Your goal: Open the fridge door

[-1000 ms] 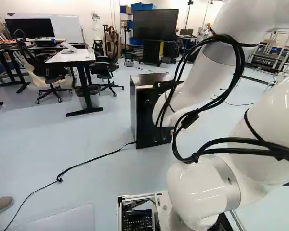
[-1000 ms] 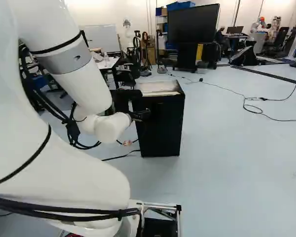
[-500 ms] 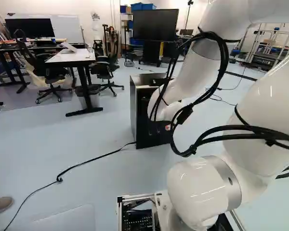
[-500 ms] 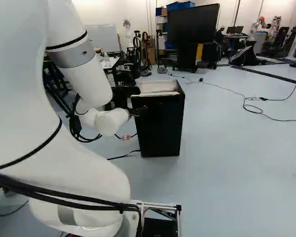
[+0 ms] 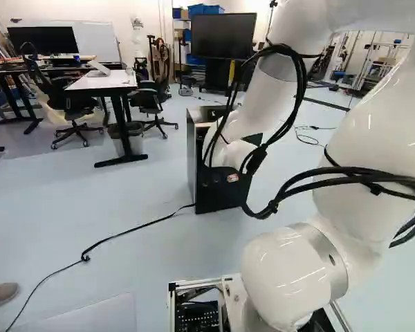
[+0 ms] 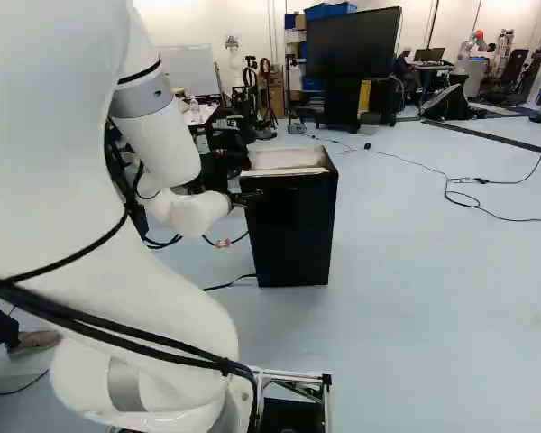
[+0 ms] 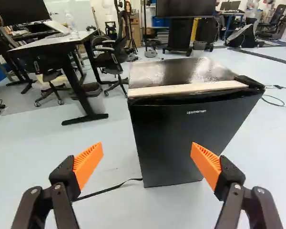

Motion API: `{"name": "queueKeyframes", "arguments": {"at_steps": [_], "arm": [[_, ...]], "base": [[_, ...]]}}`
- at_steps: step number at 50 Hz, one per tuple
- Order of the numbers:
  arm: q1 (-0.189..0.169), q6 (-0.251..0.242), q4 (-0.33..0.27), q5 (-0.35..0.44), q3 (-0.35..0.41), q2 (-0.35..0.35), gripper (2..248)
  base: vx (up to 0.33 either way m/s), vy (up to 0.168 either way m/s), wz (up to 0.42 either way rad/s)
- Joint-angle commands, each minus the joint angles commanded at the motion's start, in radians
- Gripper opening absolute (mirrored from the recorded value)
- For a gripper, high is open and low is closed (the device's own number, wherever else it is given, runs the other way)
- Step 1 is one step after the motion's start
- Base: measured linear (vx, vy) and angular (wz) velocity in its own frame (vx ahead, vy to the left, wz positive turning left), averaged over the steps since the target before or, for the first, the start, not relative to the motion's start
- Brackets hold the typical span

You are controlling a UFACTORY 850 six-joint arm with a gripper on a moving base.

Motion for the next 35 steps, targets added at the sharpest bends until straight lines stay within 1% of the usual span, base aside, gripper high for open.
{"name": "queueKeyframes", "arguments": {"at_steps": [35], "arm": [[0.11, 0.0, 0.194, 0.0, -0.103, -0.097, 247]], "base": [[0.0, 0.0, 0.0]]}}
